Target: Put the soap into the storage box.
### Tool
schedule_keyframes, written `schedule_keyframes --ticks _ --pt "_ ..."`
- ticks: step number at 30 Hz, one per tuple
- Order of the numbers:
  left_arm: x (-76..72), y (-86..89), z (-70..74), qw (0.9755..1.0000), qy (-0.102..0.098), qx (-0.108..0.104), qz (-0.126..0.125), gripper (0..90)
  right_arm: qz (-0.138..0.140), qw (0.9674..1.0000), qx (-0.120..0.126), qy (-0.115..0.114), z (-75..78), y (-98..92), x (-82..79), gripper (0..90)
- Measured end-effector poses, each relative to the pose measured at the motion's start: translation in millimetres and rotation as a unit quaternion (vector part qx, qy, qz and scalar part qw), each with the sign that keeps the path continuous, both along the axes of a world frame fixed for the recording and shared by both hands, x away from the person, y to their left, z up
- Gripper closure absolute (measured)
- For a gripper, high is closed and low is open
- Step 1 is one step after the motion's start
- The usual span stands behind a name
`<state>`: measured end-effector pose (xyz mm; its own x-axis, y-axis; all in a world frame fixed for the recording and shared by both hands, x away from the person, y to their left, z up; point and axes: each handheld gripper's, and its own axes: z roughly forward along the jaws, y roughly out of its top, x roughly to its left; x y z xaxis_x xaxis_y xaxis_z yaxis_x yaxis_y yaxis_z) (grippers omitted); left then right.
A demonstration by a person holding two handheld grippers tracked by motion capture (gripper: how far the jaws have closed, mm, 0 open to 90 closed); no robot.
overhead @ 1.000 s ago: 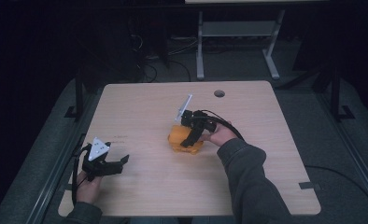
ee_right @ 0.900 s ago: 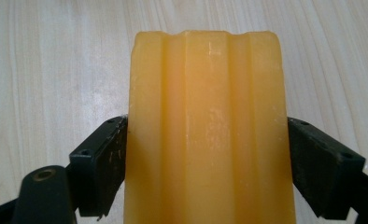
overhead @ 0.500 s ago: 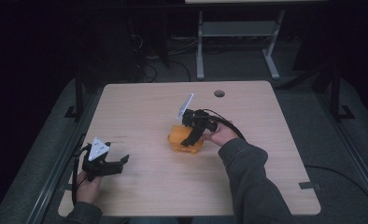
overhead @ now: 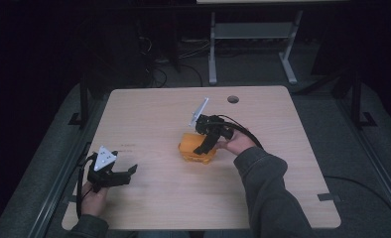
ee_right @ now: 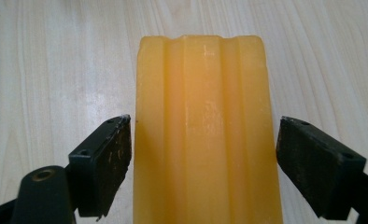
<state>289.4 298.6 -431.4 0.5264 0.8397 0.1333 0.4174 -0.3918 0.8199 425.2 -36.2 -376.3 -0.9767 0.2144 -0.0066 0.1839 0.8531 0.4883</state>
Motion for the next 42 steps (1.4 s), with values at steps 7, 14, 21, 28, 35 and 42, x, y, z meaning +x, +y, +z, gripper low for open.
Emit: schedule_keyframes --ticks 7,14,21,28,35,42 --pt "0.0 -0.6 -0.1 1.0000 0.000 0.001 -0.001 14.1 -0.002 1.0000 0.002 -0.005 4.7 -5.3 -1.6 18.2" --pt "0.2 -0.5 -0.2 1.0000 0.000 0.001 -0.001 14.1 -0.006 0.9999 0.004 -0.007 8.3 -10.3 -3.7 18.2" --pt "0.1 -0.3 0.0 1.0000 0.000 0.002 -0.001 14.1 -0.010 0.9999 0.006 -0.011 11.2 -14.1 -5.1 18.6" --pt "0.3 -0.8 -0.6 1.0000 -0.002 0.001 -0.001 14.1 -0.019 0.9997 0.009 -0.016 15.7 -21.6 -7.4 19.0" --pt "0.3 -1.3 -1.0 1.0000 -0.002 0.001 -0.003 14.1 -0.024 0.9995 0.010 -0.020 17.2 -27.9 -9.2 19.5" --pt "0.2 -1.6 -0.9 1.0000 0.001 0.002 -0.002 14.1 -0.033 0.9991 0.014 -0.022 19.4 -37.8 -12.5 19.5"
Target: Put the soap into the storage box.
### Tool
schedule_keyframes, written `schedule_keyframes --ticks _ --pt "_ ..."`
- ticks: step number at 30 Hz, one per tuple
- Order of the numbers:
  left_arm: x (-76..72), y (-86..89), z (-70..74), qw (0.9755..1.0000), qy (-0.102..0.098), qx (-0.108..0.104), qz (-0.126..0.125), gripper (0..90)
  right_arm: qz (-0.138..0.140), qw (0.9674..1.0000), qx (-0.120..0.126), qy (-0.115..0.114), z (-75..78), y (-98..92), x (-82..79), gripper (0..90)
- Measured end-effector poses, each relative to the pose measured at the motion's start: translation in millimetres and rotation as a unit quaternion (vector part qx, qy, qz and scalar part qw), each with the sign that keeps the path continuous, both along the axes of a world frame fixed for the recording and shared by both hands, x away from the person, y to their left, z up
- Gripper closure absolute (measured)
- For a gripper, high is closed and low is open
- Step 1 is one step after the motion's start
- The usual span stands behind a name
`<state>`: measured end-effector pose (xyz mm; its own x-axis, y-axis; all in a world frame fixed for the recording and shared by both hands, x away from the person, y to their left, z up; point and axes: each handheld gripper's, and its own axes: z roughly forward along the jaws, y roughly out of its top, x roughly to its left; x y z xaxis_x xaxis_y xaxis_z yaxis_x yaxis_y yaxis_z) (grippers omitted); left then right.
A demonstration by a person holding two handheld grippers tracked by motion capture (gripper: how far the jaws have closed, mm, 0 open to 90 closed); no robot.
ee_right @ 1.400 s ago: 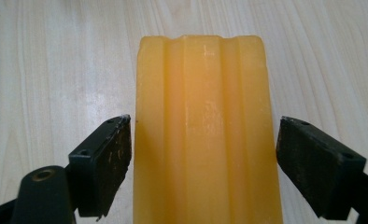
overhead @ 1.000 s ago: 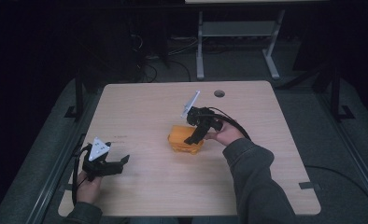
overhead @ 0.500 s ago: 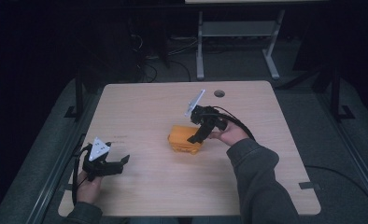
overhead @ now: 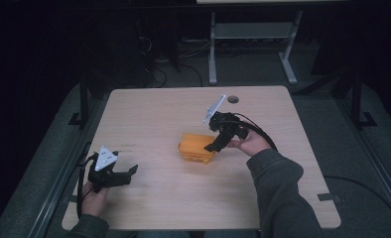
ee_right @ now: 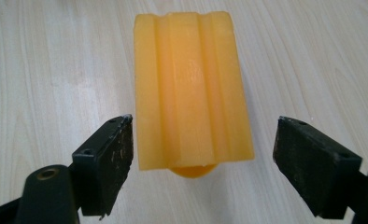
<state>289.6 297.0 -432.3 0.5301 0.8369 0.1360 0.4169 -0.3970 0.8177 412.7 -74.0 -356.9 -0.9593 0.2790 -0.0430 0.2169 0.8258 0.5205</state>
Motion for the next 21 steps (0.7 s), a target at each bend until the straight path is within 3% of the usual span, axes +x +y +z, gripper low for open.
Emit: schedule_keyframes --ticks 21 --pt "-0.2 -1.0 -0.3 1.0000 0.001 0.006 -0.003 14.1 -0.027 0.9996 0.009 0.006 -4.9 -33.7 -13.7 19.6"
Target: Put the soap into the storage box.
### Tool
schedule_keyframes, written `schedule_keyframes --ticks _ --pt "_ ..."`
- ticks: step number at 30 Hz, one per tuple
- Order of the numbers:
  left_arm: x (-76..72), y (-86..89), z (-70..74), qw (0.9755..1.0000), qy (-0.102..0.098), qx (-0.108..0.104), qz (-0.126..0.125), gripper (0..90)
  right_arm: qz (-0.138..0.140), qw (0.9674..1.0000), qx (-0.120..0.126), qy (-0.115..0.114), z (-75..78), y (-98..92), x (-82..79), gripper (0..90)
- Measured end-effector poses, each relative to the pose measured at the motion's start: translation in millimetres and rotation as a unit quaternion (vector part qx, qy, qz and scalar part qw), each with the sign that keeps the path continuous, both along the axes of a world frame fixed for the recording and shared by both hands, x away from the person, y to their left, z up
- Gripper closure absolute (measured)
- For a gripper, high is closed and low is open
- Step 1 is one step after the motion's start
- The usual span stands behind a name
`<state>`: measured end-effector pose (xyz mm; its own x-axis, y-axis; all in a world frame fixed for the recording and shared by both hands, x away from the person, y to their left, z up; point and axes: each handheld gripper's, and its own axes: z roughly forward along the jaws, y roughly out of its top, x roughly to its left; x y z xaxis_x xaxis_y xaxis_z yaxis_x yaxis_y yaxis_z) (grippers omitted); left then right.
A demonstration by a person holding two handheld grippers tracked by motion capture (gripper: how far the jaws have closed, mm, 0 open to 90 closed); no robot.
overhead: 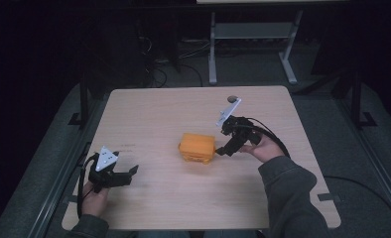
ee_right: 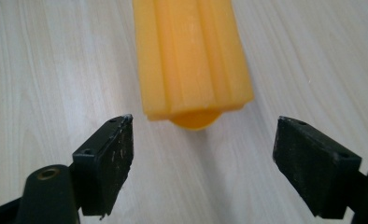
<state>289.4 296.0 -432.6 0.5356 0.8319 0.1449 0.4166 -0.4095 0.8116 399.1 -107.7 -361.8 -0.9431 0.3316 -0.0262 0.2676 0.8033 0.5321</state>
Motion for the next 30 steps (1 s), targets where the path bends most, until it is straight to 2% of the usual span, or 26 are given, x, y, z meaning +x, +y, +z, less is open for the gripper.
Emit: schedule_keyframes --ticks 6,9,15,16,18,25,30 --pt "0.3 -1.4 -1.1 1.0000 0.000 -0.001 0.000 14.1 -0.009 0.9999 0.006 -0.003 -3.4 -11.7 -5.7 20.0" --pt "0.5 -1.3 -0.9 1.0000 0.002 0.003 0.000 14.1 -0.015 0.9999 0.006 0.003 -4.5 -18.3 -9.1 19.6" --pt "0.5 -2.1 -1.6 1.0000 0.002 0.003 -0.001 14.1 -0.025 0.9995 0.018 -0.004 -7.4 -33.3 -17.3 19.9" --pt "0.5 -2.1 -1.6 1.0000 0.003 0.004 -0.001 14.1 -0.030 0.9994 0.017 0.003 -8.1 -35.6 -19.0 19.6" --pt "0.5 -2.3 -1.7 1.0000 0.003 0.006 -0.002 14.1 -0.032 0.9993 0.022 -0.002 -10.3 -41.1 -21.5 20.0" --pt "0.3 -2.2 -2.2 0.9999 0.004 0.010 -0.002 14.1 -0.052 0.9982 0.029 0.005 -19.2 -58.8 -30.0 19.7" --pt "0.2 -2.0 -3.3 1.0000 0.003 0.006 0.000 14.1 -0.064 0.9973 0.035 0.006 -24.8 -72.0 -38.3 19.7"
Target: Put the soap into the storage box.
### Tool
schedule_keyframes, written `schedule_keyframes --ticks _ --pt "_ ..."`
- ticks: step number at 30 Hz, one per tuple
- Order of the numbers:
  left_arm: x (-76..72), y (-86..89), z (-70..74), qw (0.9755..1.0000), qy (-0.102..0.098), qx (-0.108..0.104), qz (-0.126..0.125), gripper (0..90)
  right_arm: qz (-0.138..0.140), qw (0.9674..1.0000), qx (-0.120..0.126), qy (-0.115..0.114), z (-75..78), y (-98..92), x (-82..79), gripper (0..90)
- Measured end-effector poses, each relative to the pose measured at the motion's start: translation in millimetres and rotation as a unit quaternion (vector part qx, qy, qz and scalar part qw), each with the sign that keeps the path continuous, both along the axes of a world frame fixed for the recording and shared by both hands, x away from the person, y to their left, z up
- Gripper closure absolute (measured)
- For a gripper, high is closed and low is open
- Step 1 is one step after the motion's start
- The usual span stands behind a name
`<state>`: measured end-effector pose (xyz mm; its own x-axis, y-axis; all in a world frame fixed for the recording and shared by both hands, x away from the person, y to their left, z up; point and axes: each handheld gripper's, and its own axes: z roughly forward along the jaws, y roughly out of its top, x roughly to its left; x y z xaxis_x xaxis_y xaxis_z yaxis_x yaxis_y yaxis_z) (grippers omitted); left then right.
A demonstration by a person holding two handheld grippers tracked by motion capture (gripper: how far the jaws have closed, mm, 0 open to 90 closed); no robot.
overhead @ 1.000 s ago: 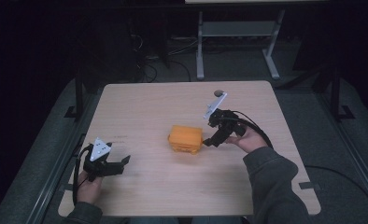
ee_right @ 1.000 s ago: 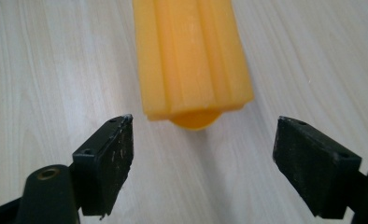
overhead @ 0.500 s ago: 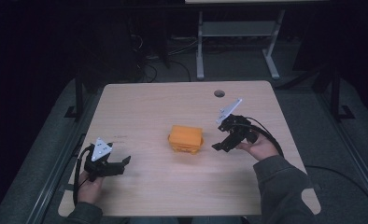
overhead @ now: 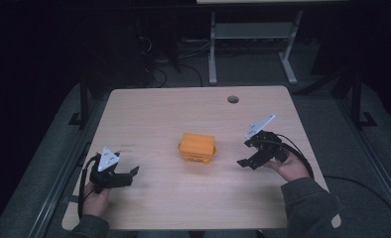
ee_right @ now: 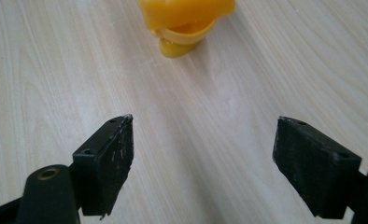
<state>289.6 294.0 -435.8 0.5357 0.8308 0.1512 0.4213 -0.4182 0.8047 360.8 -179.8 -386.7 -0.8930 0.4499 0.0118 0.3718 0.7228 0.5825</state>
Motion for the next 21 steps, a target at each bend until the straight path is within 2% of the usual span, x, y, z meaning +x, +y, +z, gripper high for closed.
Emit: schedule_keyframes --ticks 11,21 --pt "-0.4 -0.9 -1.6 1.0000 0.002 0.000 0.001 14.1 -0.028 0.9994 0.015 0.012 -17.5 -25.3 -19.2 19.8" --pt "-1.1 -2.0 -2.3 1.0000 0.002 -0.002 0.002 14.1 -0.046 0.9984 0.024 0.018 -31.8 -40.7 -33.0 19.2"
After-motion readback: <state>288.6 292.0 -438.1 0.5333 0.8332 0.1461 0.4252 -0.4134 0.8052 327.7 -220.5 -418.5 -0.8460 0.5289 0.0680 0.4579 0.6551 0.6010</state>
